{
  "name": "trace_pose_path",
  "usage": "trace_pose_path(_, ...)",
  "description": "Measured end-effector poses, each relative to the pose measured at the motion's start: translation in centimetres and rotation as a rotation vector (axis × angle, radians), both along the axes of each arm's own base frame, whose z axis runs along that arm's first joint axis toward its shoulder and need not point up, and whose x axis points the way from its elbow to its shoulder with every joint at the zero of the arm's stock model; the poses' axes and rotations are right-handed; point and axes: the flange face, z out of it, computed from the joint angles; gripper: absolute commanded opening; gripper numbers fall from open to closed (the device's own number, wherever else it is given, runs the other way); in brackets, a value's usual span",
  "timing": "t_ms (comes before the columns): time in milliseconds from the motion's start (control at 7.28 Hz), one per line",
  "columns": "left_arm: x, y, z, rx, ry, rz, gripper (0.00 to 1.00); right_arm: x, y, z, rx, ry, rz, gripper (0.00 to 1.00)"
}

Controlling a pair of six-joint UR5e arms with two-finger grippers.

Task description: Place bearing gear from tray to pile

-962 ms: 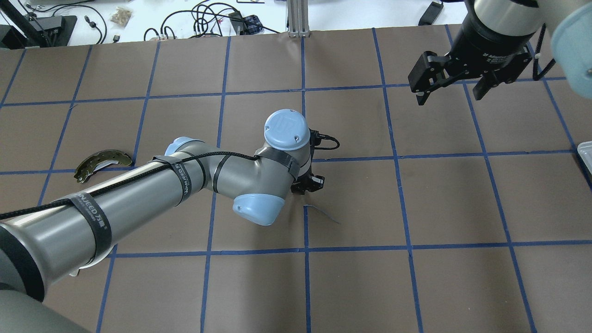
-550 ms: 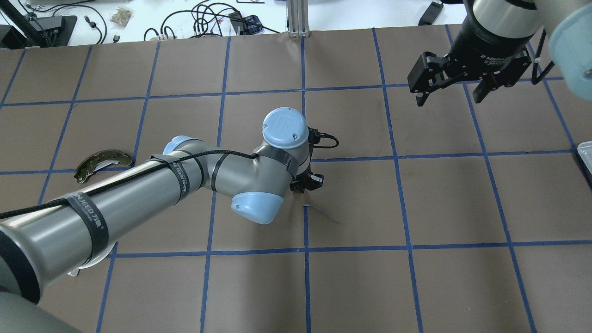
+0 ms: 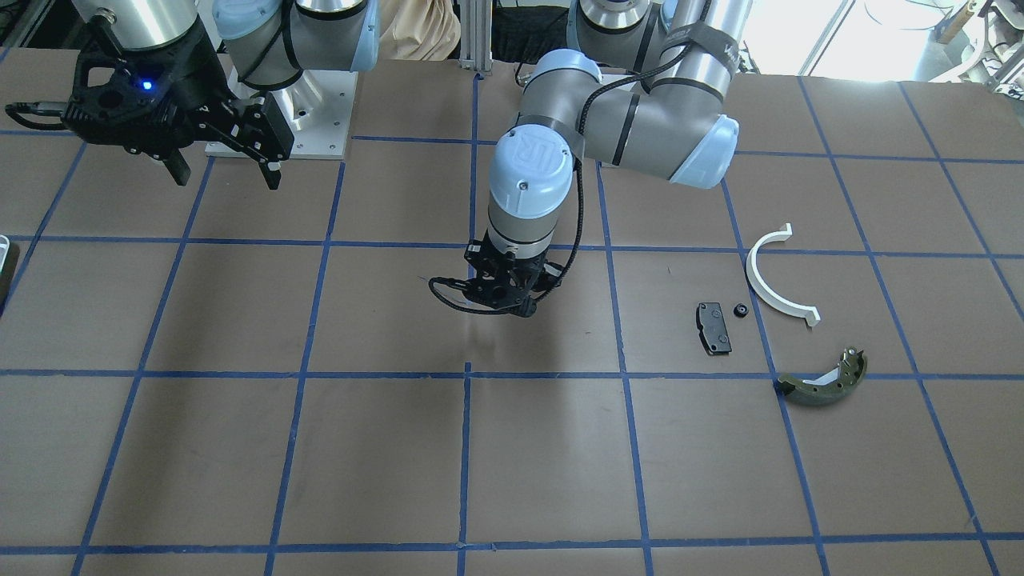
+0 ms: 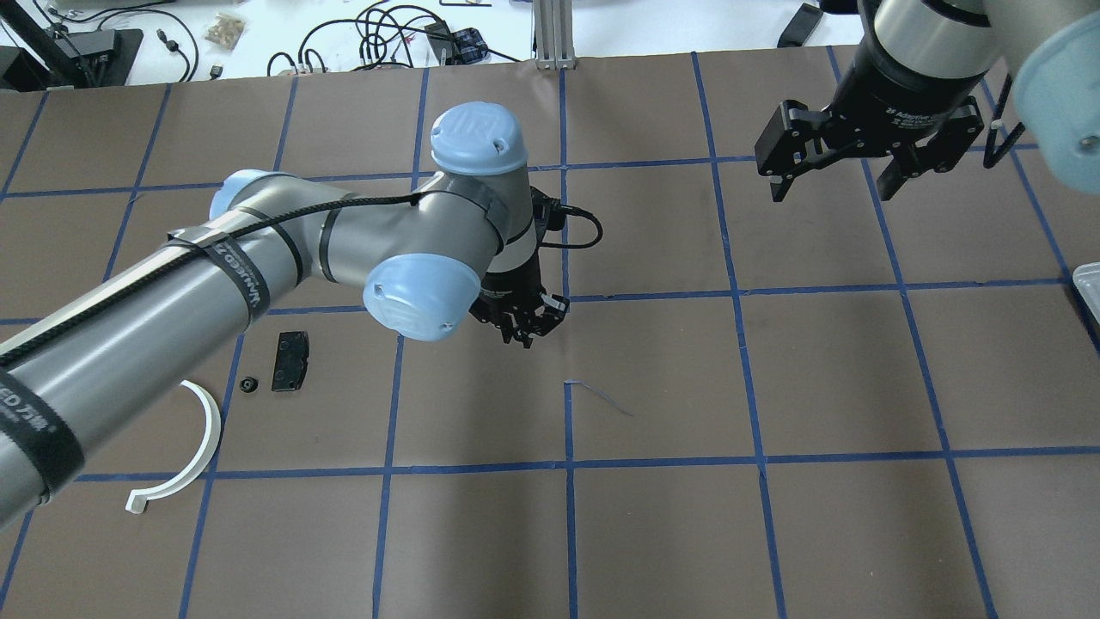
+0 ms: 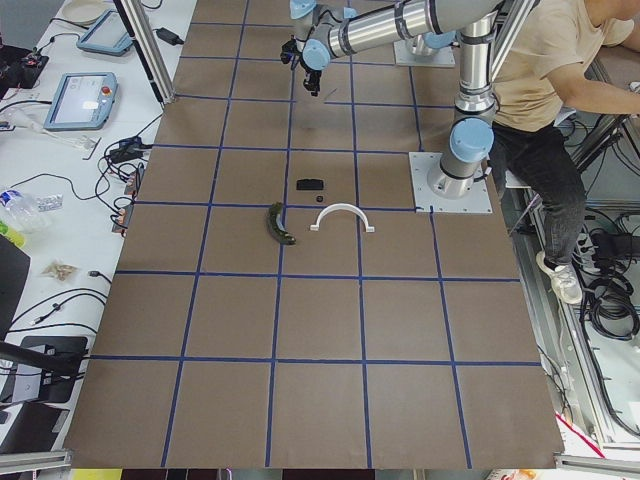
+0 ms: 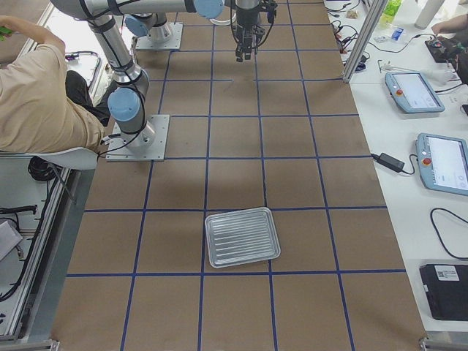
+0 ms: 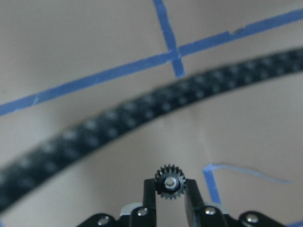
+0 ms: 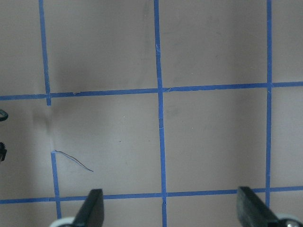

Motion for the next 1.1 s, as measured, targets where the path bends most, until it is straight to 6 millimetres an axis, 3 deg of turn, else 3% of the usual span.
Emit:
trace_pose_path(137, 2.9, -1.1, 0.9, 0.016, -0.018, 0.050, 0.00, 0.0, 0.0, 0.0, -0.002, -0.003, -0.013, 1.00)
trace_pose_path(550, 18.6, -6.7, 0.4, 0.042, -0.095, 0.197, 0.00, 0.0, 0.0, -0.1, 0.001, 0.004, -0.019, 1.00)
trace_pose_path(962, 30.2, -7.9, -3.5, 0.110, -0.194, 0.304, 0.00, -0.1, 0.2, 0.2, -0.002, 0.010, -0.017, 1.00)
trace_pose_path(1100, 32.8, -7.9, -4.9, 0.108, -0.199, 0.312, 0.00, -0.1, 0.2, 0.2, -0.003, 0.011, -0.015, 1.00)
